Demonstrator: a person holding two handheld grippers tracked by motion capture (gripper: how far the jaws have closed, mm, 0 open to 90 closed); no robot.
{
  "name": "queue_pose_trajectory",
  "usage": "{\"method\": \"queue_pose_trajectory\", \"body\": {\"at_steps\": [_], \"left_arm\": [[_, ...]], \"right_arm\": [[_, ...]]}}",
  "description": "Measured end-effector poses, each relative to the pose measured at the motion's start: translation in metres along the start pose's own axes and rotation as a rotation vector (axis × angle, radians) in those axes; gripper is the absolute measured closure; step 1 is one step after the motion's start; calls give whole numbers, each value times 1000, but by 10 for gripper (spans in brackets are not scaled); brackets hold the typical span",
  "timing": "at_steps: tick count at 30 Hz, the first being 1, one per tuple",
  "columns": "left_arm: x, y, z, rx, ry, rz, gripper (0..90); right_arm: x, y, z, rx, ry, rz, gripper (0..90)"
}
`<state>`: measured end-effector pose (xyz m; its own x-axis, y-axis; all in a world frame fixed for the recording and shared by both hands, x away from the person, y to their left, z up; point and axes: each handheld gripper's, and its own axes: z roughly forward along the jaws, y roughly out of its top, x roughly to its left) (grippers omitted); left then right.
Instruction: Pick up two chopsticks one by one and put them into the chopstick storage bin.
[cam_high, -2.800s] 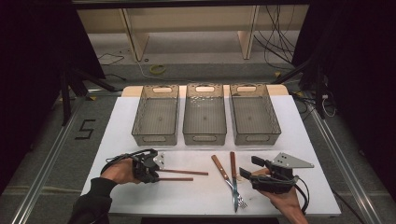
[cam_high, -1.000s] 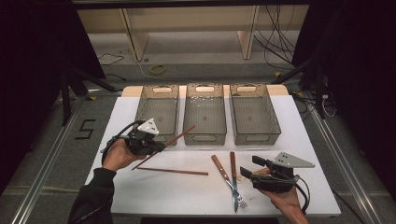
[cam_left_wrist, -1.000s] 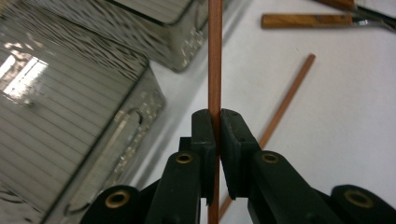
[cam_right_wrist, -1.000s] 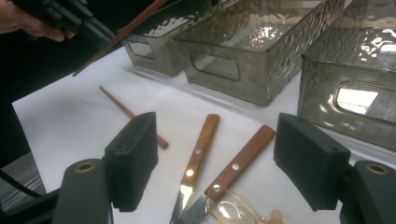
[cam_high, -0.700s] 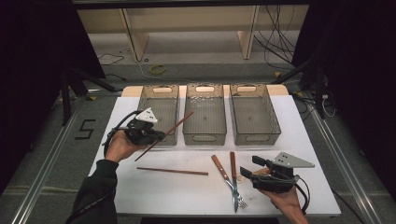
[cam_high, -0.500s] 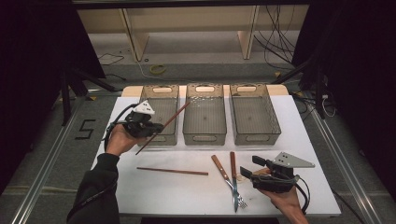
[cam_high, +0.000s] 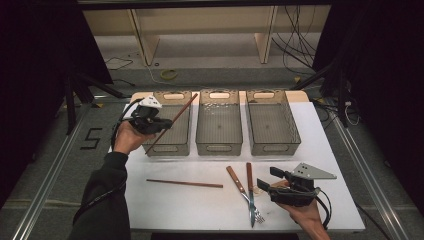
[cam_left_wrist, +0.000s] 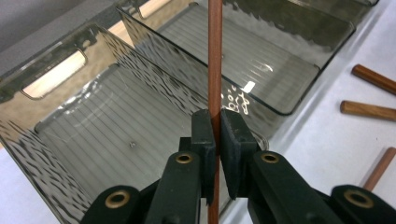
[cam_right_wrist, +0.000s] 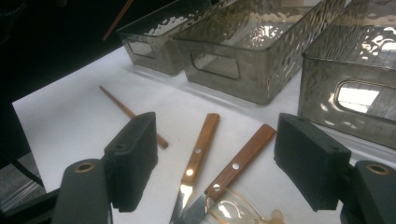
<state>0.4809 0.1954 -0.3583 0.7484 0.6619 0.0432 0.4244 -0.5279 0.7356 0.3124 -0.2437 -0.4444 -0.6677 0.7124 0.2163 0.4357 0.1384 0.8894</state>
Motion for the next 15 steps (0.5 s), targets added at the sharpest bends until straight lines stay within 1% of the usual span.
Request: {"method": "queue_pose_trajectory", "body": {"at_steps": [3, 10, 14, 15], "left_arm": [[5, 6, 0, -5, 15, 2, 840], [18, 13, 4, -9, 30, -27, 840], [26, 16, 5, -10, 47, -36, 840], [27, 16, 6, -15, 57, -38, 840]], "right_arm": [[0, 0, 0, 0, 0, 0, 310], [0, 0, 1, 4, 3, 2, 310], [0, 0, 1, 4, 4, 3, 310], [0, -1, 1, 4, 4, 2, 310]]}}
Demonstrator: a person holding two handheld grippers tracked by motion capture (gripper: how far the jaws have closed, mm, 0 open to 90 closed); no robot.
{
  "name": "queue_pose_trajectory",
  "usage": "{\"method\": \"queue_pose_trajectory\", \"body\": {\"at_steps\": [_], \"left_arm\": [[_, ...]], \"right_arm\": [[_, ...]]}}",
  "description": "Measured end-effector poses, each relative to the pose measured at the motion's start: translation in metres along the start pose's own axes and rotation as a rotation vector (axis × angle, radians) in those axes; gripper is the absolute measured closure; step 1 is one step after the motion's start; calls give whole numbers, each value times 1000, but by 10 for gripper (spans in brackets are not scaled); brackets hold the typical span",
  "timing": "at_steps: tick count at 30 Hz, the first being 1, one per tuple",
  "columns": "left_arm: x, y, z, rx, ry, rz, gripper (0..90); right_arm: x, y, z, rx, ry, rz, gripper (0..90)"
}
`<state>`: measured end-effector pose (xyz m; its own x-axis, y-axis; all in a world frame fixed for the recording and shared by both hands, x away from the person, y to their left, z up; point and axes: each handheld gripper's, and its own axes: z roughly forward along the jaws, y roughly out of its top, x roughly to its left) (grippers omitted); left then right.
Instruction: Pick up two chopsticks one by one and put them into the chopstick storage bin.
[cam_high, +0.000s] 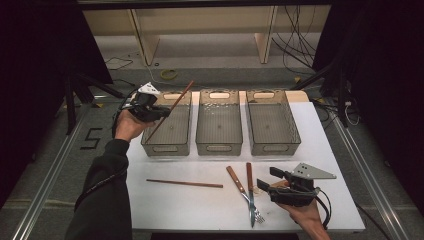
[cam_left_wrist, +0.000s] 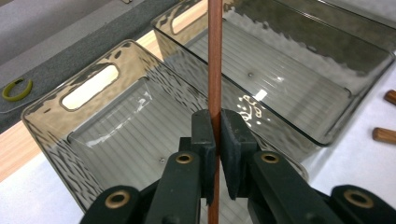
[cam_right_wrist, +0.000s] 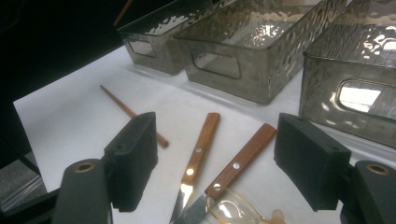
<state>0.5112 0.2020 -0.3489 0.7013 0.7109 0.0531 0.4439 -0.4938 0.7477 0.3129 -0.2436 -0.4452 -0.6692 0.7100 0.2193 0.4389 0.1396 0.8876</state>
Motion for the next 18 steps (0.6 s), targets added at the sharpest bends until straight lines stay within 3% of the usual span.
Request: {"method": "queue_pose_trajectory", "body": {"at_steps": [7, 11, 18], "left_arm": [[10, -3, 10, -10, 19, -33, 840], [11, -6, 15, 5, 31, -28, 840], [15, -13, 24, -7, 43, -62, 840]], "right_arm": [[0, 0, 0, -2, 5, 1, 310], [0, 0, 0, -2, 6, 1, 310], [0, 0, 0, -2, 6, 0, 310]]}}
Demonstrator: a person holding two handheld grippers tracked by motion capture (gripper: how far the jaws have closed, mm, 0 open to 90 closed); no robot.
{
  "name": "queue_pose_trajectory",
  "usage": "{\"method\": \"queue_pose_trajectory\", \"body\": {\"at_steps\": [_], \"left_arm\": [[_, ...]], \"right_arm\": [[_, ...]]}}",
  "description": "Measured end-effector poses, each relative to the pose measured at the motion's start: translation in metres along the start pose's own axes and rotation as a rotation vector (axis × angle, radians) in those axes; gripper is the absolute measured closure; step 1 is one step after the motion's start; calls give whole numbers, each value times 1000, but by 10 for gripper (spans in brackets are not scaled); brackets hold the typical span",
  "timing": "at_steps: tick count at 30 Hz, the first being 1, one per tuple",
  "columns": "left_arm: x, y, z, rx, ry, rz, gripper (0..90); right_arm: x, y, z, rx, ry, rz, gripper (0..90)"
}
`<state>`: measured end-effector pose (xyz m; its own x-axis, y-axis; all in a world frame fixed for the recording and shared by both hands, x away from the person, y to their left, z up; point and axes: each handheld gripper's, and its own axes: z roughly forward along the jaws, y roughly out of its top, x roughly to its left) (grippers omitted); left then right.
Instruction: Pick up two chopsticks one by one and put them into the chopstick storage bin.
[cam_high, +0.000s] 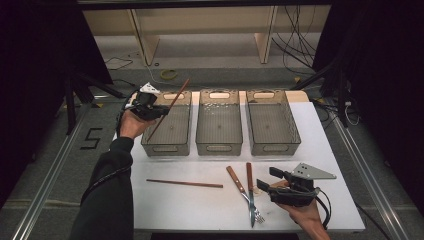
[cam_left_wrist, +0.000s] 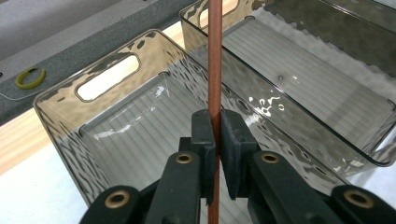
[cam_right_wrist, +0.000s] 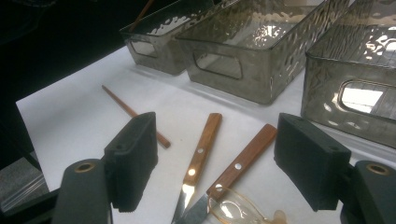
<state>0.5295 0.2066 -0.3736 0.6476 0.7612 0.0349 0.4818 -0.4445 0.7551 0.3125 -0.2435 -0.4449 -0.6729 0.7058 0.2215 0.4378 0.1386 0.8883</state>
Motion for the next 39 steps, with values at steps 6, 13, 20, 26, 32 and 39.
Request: {"method": "queue_pose_trajectory", "body": {"at_steps": [6, 13, 20, 26, 32, 39], "left_arm": [[1, -7, 4, -6, 1, -20, 839], [4, -15, 6, -13, 4, -47, 839], [7, -23, 8, -12, 8, -72, 839], [8, -27, 11, -5, 6, -87, 838], [8, -29, 14, 4, 7, -93, 837], [10, -32, 16, 20, 19, -111, 825]], "right_arm": [[0, 0, 0, -1, 1, -1, 310], [0, 0, 0, 0, 1, 0, 310], [0, 0, 0, 2, 0, 0, 310], [0, 0, 0, 2, 1, -2, 310], [0, 0, 0, 4, 2, 3, 310], [0, 0, 0, 3, 1, 6, 309]]}}
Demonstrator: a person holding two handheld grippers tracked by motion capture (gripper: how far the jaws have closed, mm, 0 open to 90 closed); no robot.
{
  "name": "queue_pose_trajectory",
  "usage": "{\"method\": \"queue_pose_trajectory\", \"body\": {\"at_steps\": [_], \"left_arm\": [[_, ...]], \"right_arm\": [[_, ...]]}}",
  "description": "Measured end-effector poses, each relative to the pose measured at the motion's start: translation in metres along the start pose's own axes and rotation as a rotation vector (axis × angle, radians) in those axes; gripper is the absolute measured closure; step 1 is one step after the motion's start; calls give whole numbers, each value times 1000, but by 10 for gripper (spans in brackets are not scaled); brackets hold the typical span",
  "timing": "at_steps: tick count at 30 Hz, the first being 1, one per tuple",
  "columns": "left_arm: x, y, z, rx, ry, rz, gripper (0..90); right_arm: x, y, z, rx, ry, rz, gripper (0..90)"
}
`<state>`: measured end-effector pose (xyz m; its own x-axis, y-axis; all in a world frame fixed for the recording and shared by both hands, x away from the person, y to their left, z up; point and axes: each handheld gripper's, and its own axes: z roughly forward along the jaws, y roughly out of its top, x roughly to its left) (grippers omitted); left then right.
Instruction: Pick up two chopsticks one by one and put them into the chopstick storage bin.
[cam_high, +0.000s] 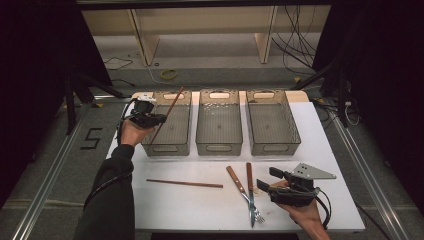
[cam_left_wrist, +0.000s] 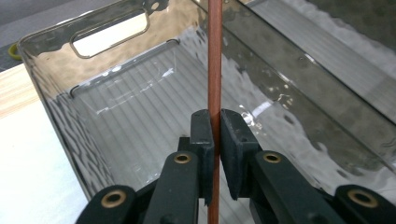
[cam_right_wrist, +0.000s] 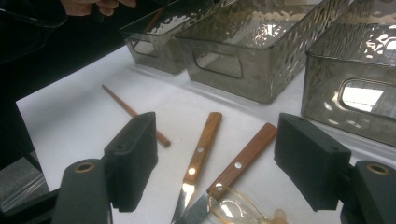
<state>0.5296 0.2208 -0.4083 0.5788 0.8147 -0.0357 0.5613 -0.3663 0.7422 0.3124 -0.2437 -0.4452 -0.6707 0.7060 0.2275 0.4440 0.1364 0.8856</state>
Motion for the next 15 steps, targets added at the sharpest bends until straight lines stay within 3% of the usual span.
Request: {"method": "queue_pose_trajectory", "body": {"at_steps": [3, 8, 12, 15], "left_arm": [[0, 1, -2, 1, -6, -13, 764], [-6, 1, -8, -10, 2, 0, 626], [-13, -2, -22, -43, -27, 0, 509], [-20, -6, -31, -49, -48, 22, 441]], "right_arm": [[0, 0, 0, -1, 0, -1, 309], [0, 0, 0, -2, -1, -3, 308], [0, 0, 0, -3, -3, -3, 308], [0, 0, 0, -2, -3, -3, 308]]}}
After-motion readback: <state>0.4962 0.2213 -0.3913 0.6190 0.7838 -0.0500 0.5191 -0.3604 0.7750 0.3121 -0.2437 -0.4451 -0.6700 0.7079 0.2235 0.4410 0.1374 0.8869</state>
